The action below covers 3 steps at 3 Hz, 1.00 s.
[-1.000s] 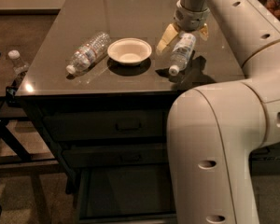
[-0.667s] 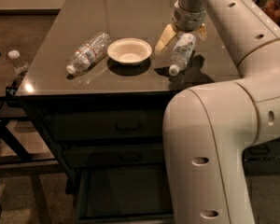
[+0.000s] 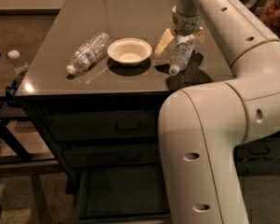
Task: Place blue plastic bottle into bottom drawer
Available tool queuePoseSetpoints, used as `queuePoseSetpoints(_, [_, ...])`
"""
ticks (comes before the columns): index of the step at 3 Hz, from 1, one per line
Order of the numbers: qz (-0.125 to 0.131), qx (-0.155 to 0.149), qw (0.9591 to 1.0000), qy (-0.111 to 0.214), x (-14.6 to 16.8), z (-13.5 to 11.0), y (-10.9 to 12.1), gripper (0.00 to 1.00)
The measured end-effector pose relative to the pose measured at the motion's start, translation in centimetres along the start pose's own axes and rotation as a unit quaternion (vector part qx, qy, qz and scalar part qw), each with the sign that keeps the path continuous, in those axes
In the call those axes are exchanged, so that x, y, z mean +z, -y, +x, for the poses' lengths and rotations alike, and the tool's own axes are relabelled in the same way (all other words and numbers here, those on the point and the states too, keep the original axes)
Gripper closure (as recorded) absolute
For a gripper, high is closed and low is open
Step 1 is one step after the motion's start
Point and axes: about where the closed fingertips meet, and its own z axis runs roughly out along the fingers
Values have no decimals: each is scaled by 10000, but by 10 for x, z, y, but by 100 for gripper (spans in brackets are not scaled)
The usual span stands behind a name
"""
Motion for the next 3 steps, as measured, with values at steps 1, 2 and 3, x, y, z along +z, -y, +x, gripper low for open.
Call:
queuePoseSetpoints(1, [-18,-5,10000,-8,6,2,5,0])
queuePoseSetpoints(2, [-19,-6,10000,-8,6,2,5,17])
queuePoseSetpoints(3, [-19,-6,10000,-8,6,2,5,40])
